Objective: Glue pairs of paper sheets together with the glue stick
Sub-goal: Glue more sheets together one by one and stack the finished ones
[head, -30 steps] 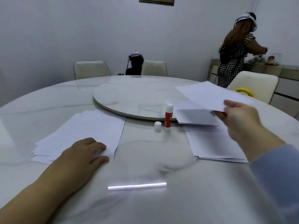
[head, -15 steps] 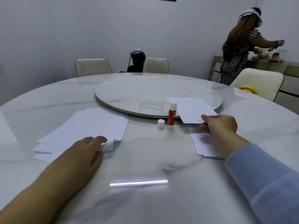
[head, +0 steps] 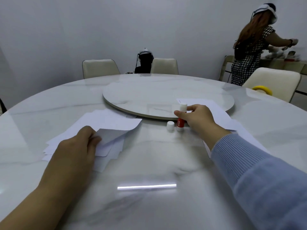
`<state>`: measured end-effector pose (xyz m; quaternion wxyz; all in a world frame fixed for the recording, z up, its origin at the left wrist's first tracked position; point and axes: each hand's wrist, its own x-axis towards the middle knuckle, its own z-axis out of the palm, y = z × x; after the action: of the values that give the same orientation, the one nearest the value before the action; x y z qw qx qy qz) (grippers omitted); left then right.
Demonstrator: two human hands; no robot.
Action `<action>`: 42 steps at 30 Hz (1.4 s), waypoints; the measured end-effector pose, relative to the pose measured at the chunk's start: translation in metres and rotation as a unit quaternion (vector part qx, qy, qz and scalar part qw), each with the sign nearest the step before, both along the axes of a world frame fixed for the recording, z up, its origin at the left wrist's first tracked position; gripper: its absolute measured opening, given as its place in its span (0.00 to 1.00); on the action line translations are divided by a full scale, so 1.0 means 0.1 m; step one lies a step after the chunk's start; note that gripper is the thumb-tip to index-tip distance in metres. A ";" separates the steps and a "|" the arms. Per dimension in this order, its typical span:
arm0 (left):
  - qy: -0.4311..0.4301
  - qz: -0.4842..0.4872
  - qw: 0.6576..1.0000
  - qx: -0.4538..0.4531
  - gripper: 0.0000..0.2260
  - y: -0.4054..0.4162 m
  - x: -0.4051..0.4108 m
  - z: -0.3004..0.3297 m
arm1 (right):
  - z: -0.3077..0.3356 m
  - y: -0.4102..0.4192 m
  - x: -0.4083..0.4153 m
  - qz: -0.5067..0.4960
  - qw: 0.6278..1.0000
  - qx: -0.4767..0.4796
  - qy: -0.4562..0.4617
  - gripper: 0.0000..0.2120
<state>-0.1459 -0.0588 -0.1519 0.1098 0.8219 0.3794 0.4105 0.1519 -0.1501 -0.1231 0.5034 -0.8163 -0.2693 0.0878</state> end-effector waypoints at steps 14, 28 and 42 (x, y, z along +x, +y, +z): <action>0.143 -0.373 0.916 -0.036 0.08 -0.06 -0.22 0.13 | 0.48 -0.88 0.04 0.008 0.926 0.358 0.121 0.17; 0.262 -0.309 0.912 -0.069 0.23 -0.15 0.35 0.38 | 0.11 -1.61 -0.29 0.059 0.986 0.123 0.094 0.04; 0.398 -0.269 0.877 -0.007 0.27 -1.11 1.01 -0.18 | -0.13 -1.18 -0.59 0.079 0.980 0.159 -0.090 0.05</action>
<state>-0.0446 -0.1701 -0.1702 0.0612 0.9855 0.1581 0.0007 0.0927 -0.2677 -0.1363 0.5918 -0.7068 -0.3874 0.0094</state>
